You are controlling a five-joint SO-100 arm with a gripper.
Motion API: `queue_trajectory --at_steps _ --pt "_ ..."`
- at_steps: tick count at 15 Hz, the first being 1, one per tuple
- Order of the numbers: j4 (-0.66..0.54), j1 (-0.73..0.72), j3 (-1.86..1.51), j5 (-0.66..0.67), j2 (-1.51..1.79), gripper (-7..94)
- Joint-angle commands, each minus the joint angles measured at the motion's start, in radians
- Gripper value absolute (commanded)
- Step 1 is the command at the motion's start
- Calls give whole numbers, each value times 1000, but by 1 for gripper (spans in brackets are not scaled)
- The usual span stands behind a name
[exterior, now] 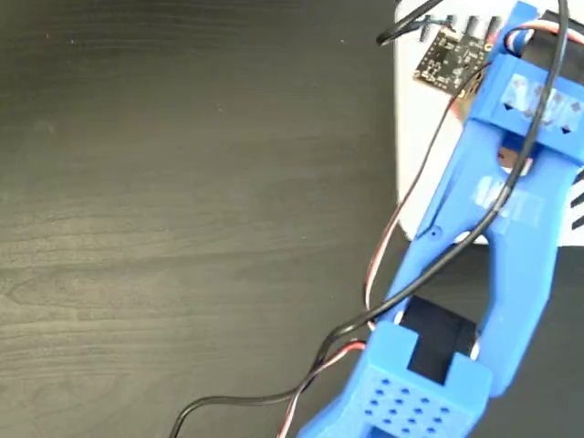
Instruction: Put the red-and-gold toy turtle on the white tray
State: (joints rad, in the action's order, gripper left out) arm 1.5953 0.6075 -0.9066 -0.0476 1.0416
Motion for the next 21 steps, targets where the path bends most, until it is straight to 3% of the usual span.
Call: queue_trajectory --at_steps 1,8,10,11,13,14,21 --pt "-5 18 43 -17 60 71" --pt "-5 14 21 -11 74 69" --pt "-3 14 20 -6 84 47" --pt "-5 14 20 -15 92 29" --pt "-5 15 20 -28 100 4" --pt "-5 14 14 -31 104 0" --pt "-66 -15 -40 -43 345 0"
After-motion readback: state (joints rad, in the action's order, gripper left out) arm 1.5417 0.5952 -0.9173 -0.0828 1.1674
